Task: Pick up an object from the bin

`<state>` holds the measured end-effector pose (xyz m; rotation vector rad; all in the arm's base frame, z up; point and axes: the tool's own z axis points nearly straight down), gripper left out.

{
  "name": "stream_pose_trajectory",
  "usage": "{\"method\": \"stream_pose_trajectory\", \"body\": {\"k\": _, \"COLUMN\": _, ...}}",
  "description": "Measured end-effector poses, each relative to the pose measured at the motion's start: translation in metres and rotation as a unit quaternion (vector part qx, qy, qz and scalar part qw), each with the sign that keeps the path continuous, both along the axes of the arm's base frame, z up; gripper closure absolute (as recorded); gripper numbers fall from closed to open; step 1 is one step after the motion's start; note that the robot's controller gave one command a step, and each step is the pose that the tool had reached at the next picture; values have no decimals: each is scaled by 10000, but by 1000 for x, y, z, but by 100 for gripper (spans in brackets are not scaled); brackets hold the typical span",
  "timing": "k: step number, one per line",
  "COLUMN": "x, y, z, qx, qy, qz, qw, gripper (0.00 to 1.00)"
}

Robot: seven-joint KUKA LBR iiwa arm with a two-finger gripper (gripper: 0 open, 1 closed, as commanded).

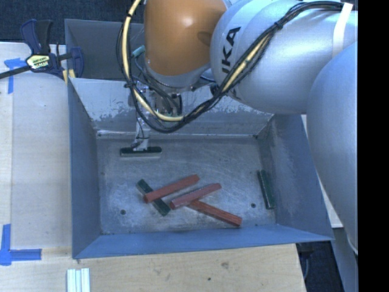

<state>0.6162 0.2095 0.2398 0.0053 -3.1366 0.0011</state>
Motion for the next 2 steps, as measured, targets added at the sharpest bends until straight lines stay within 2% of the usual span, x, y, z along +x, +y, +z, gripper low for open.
{"method": "stream_pose_trajectory", "body": {"k": 1, "x": -17, "y": -39, "z": -155, "qx": -4, "qy": 2, "qz": 908, "qw": 9959, "gripper": 0}}
{"method": "stream_pose_trajectory", "body": {"k": 2, "x": -9, "y": 11, "z": -170, "qx": 20, "qy": -41, "qz": 533, "qw": 9986, "gripper": 0}}
